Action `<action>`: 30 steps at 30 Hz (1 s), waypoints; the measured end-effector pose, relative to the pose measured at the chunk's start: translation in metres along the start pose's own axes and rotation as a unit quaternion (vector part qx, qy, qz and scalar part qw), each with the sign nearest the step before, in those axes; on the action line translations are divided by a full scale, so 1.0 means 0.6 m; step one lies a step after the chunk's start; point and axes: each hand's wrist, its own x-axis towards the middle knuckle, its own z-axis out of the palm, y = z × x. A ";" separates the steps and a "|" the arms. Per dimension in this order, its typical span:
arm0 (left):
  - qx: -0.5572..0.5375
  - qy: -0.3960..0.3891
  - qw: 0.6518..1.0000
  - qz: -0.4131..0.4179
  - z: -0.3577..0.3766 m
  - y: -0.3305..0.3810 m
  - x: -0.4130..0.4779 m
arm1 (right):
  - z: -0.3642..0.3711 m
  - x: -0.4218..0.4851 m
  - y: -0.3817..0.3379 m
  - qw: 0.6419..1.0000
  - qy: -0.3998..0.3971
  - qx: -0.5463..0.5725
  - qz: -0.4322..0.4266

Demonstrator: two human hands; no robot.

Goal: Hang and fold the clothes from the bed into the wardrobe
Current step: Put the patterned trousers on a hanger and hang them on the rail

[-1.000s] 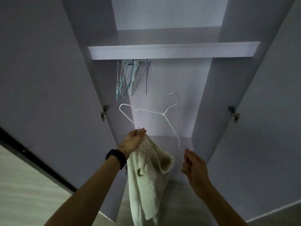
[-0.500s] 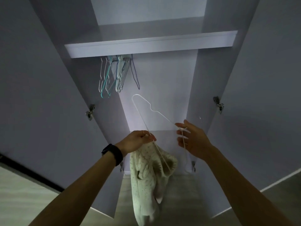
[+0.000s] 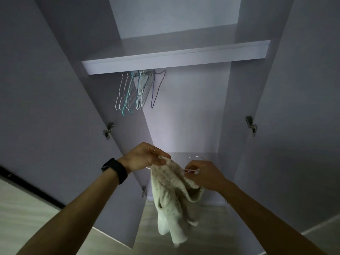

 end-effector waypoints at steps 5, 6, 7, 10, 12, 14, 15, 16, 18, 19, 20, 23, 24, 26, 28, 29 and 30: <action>-0.033 0.007 0.999 -0.031 -0.010 -0.005 -0.013 | 0.008 0.010 0.020 0.990 -0.118 -0.069 0.026; -0.029 0.021 0.998 -0.042 -0.012 -0.007 -0.013 | 0.015 0.012 0.021 0.990 -0.102 -0.094 0.012; -0.007 0.042 0.998 -0.052 -0.016 -0.008 -0.012 | 0.018 0.015 0.022 0.991 -0.076 -0.107 0.009; 0.133 0.098 0.982 -0.088 -0.035 -0.018 -0.013 | 0.004 0.033 0.010 0.996 0.008 -0.089 0.024; 0.235 0.082 0.962 -0.110 -0.044 -0.029 -0.015 | -0.015 0.052 -0.005 0.996 0.047 -0.067 0.025; 0.277 0.082 0.951 -0.114 -0.044 -0.037 -0.017 | -0.029 0.069 -0.018 0.996 0.061 -0.066 0.028; 0.269 0.098 0.952 -0.110 -0.044 -0.039 -0.017 | -0.033 0.075 -0.022 0.995 0.065 -0.073 0.028; 0.237 0.122 0.958 -0.103 -0.044 -0.038 -0.016 | -0.037 0.082 -0.023 0.994 0.065 -0.077 0.031; 0.138 0.178 0.971 -0.079 -0.043 -0.029 -0.009 | -0.045 0.085 -0.023 0.994 0.067 -0.066 0.055; 0.103 0.204 0.972 -0.062 -0.043 -0.020 -0.003 | -0.053 0.082 -0.026 0.993 0.079 -0.045 0.073; 0.078 0.220 0.971 -0.047 -0.044 -0.009 0.003 | -0.062 0.079 -0.031 0.990 0.107 -0.009 0.095; 0.064 0.228 0.972 -0.002 -0.048 0.026 0.021 | -0.107 0.073 -0.068 0.940 0.273 0.156 0.130; 0.069 0.225 0.972 0.009 -0.050 0.038 0.028 | -0.126 0.073 -0.087 0.913 0.317 0.223 0.129; 0.063 0.216 0.974 0.027 -0.054 0.059 0.038 | -0.167 0.072 -0.125 0.836 0.362 0.399 0.108; 0.061 0.205 0.976 0.043 -0.060 0.079 0.044 | -0.203 0.073 -0.162 0.750 0.366 0.544 0.088; 0.059 0.197 0.977 0.052 -0.062 0.090 0.047 | -0.216 0.076 -0.178 0.721 0.366 0.584 0.078; 0.056 0.188 0.979 0.061 -0.065 0.101 0.049 | -0.225 0.079 -0.192 0.700 0.364 0.611 0.064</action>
